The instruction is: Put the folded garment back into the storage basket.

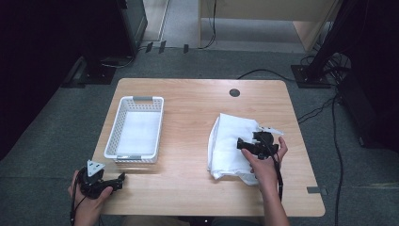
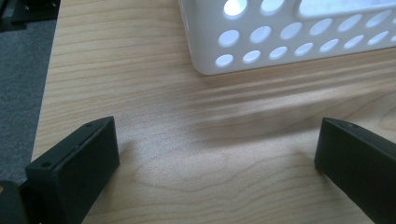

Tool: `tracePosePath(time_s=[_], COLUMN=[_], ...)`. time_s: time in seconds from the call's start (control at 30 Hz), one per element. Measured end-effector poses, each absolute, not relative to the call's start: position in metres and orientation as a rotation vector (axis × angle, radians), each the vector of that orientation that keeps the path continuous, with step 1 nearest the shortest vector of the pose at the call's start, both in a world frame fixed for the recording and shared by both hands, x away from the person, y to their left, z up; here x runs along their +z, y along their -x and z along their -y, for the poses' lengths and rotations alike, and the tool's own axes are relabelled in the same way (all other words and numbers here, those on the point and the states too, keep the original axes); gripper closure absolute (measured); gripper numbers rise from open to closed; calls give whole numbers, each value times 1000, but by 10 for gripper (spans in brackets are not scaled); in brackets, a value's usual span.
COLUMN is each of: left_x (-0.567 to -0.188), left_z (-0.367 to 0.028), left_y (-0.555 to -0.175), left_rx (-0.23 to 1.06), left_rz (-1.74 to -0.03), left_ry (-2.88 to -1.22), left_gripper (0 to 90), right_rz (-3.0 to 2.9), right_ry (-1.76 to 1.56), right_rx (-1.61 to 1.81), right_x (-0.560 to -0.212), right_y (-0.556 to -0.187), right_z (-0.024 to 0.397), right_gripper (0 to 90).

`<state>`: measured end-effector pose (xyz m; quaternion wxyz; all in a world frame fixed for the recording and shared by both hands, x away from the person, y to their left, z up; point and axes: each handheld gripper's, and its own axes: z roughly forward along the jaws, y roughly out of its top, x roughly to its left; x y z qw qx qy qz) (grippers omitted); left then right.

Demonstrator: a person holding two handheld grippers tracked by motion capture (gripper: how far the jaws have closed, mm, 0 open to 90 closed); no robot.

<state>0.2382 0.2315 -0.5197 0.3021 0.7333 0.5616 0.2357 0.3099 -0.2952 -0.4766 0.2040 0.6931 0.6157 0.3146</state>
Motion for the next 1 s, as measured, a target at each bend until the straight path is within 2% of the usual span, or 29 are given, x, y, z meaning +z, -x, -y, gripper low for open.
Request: tracePosePath(time_s=[0.3, 1.0], left_x=[-520, -520], left_z=[-232, -232], left_y=[-238, -238], left_rx=[624, 623], left_rz=[-1488, -1486], left_ry=[-1945, -1947], left_gripper=[0, 0], right_rz=[-1683, -1553], right_ry=[-1942, -1865], right_rx=[770, 800], right_x=[-493, -511], right_y=[-319, -293], right_z=[283, 292], right_gripper=[0, 0])
